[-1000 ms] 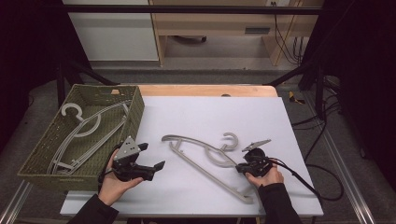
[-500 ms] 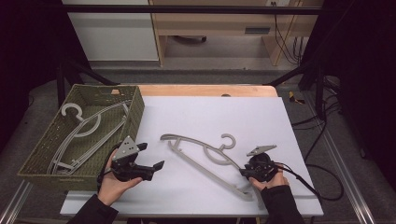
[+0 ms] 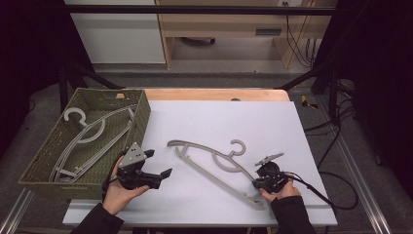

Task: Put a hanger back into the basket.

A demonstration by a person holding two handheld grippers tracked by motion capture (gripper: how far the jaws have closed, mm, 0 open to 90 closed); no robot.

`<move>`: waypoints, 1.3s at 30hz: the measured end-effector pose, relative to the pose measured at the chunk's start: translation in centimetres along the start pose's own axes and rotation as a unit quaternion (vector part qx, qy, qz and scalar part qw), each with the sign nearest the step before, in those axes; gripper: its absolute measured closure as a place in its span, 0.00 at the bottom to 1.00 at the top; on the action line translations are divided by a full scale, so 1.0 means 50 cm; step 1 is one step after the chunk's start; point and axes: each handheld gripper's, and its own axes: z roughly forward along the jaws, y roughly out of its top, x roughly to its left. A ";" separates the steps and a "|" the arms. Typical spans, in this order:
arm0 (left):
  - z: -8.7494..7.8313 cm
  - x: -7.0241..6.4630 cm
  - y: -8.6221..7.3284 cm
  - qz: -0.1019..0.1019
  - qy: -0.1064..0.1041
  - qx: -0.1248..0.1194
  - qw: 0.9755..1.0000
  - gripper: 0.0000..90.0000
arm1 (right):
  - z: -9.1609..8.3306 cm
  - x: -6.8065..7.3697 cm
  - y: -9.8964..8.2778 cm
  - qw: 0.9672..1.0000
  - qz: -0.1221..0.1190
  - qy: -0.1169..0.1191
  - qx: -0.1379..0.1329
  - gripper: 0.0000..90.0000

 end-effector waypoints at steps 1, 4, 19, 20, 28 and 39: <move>0.001 0.000 0.000 0.000 0.000 0.000 1.000 0.10 | -0.001 -0.001 0.002 1.000 0.009 0.008 0.003 0.92; 0.001 0.000 0.000 0.000 -0.001 0.002 1.000 0.10 | 0.001 -0.015 0.003 1.000 -0.013 0.012 0.001 0.92; -0.004 -0.001 0.007 0.002 -0.007 0.002 1.000 0.10 | -0.029 -0.014 0.014 0.997 -0.029 0.053 -0.038 0.93; -0.004 -0.001 0.008 0.003 -0.007 0.002 1.000 0.10 | -0.031 -0.009 0.016 0.996 -0.034 0.065 -0.042 0.93; -0.011 -0.003 0.022 0.020 -0.020 0.019 0.999 0.10 | -0.040 0.026 0.028 0.994 -0.070 0.082 -0.035 0.93; -0.002 -0.010 0.032 0.048 -0.034 0.072 0.996 0.09 | -0.058 0.069 0.043 0.986 -0.121 0.111 -0.036 0.93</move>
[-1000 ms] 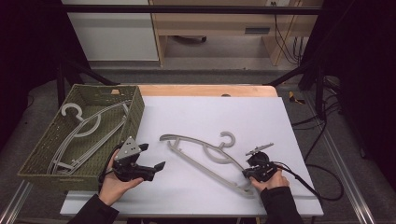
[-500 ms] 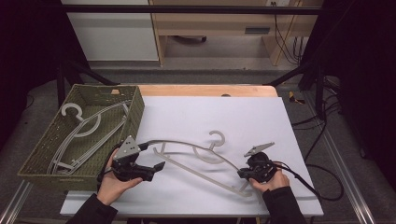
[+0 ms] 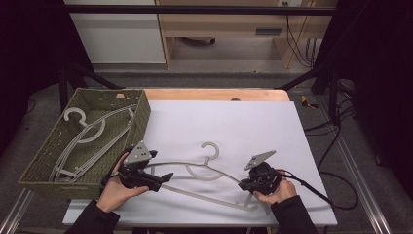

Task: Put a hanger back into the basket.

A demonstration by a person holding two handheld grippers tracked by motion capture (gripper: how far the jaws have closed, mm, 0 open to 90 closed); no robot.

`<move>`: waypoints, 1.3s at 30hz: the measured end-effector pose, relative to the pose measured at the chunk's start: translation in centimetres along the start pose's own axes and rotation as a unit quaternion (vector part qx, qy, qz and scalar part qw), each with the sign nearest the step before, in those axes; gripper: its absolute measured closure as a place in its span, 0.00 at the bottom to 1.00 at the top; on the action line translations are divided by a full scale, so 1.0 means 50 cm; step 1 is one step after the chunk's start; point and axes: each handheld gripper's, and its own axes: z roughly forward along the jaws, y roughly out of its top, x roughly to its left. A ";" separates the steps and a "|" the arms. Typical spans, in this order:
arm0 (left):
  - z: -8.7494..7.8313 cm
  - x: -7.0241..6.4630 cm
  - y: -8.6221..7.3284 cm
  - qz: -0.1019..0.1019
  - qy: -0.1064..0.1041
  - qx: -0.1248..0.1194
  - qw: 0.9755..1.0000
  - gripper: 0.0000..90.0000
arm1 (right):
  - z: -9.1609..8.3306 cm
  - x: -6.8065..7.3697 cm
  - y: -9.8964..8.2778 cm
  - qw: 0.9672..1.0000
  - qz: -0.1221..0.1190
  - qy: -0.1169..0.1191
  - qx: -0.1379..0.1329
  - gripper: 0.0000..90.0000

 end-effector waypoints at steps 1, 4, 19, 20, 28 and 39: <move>0.003 -0.002 -0.001 0.003 -0.002 0.007 1.000 0.10 | 0.000 0.004 0.002 1.000 -0.002 0.004 0.000 0.93; 0.011 -0.009 -0.002 0.023 -0.006 0.031 0.999 0.13 | 0.000 0.013 0.007 1.000 -0.020 0.009 0.004 0.93; 0.052 -0.024 -0.016 0.084 -0.015 0.128 0.988 0.57 | -0.001 0.038 0.018 0.998 -0.058 0.025 0.006 0.93; 0.052 -0.024 -0.016 0.086 -0.018 0.132 0.987 0.61 | -0.001 0.038 0.018 0.998 -0.061 0.024 0.007 0.93; 0.055 -0.024 -0.019 0.088 -0.009 0.145 0.985 0.80 | 0.002 0.039 0.018 0.997 -0.072 0.025 0.008 0.92; 0.049 -0.036 -0.019 0.101 -0.031 0.152 0.983 0.85 | -0.002 0.029 0.017 0.997 -0.075 0.009 -0.002 0.89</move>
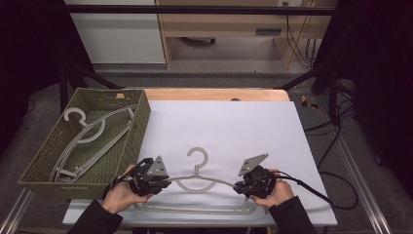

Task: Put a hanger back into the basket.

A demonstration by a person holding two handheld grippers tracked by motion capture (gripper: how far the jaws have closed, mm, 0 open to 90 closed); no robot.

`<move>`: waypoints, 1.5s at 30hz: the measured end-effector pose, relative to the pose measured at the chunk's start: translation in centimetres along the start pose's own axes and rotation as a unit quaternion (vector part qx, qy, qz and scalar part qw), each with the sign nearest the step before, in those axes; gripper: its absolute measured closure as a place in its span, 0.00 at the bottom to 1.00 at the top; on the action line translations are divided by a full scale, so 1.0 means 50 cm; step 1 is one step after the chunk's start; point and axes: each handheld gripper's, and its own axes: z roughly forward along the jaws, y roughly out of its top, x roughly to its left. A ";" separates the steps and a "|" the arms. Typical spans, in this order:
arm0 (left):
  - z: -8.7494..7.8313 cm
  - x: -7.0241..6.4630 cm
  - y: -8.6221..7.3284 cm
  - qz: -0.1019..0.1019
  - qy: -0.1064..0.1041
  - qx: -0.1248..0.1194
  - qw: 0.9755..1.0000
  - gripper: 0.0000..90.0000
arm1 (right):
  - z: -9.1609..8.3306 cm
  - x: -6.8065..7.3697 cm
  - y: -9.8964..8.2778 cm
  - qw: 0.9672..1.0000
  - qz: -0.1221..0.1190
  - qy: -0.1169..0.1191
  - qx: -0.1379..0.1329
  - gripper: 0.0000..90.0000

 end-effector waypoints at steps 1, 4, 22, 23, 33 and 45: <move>0.000 -0.003 0.000 -0.004 -0.005 -0.007 1.000 0.86 | -0.001 -0.001 -0.001 1.000 0.006 -0.004 -0.003 0.88; -0.004 -0.007 0.003 0.002 -0.013 -0.014 1.000 0.88 | -0.005 -0.009 -0.005 0.999 0.016 -0.024 -0.016 0.86; -0.019 -0.013 0.004 -0.050 0.029 -0.077 0.995 0.91 | -0.058 -0.064 -0.040 0.977 0.096 -0.091 -0.169 0.53; -0.020 -0.011 0.003 -0.053 0.033 -0.081 0.995 0.91 | -0.063 -0.067 -0.043 0.974 0.099 -0.095 -0.178 0.51; -0.053 0.001 -0.003 -0.080 0.068 -0.119 0.987 0.91 | -0.099 -0.086 -0.074 0.951 0.144 -0.125 -0.243 0.35; -0.143 0.037 -0.020 -0.107 0.120 -0.168 0.973 0.91 | -0.123 -0.098 -0.102 0.938 0.162 -0.154 -0.265 0.14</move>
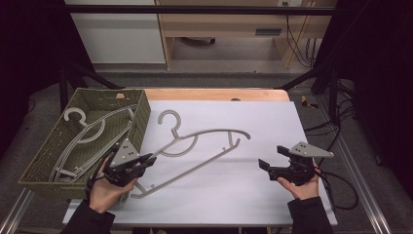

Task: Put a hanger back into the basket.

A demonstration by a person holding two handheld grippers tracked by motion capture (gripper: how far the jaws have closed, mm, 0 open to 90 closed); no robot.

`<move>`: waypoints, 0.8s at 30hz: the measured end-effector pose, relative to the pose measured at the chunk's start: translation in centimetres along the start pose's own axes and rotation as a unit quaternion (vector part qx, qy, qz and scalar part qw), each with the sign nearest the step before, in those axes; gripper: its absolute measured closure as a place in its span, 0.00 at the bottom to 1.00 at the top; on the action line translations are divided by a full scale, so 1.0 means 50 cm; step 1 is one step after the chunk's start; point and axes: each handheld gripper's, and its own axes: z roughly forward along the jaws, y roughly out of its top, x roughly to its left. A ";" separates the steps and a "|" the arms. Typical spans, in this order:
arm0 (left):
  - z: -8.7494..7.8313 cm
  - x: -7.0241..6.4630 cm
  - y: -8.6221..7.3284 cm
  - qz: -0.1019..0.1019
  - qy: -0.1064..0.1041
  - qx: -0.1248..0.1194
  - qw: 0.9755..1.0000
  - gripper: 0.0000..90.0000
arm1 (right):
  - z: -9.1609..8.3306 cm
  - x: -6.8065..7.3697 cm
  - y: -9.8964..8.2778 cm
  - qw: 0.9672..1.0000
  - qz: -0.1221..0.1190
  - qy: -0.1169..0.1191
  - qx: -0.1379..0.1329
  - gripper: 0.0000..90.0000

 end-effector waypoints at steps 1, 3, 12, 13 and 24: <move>-0.009 0.006 0.003 0.000 0.005 -0.006 1.000 0.91 | 0.000 -0.001 0.000 1.000 0.003 -0.004 -0.002 0.13; -0.027 0.018 0.010 -0.006 0.014 -0.017 1.000 0.91 | -0.003 -0.006 -0.001 1.000 0.006 -0.009 -0.005 0.12; -0.093 0.078 0.039 -0.007 0.051 -0.047 0.998 0.91 | -0.016 -0.014 -0.001 0.999 0.015 -0.027 -0.022 0.08; -0.098 0.088 0.039 -0.010 0.054 -0.048 0.997 0.91 | -0.016 -0.014 -0.002 0.999 0.013 -0.029 -0.019 0.08; -0.156 0.203 0.009 -0.046 0.092 -0.059 0.993 0.91 | -0.006 -0.012 -0.005 0.999 0.012 -0.035 -0.011 0.07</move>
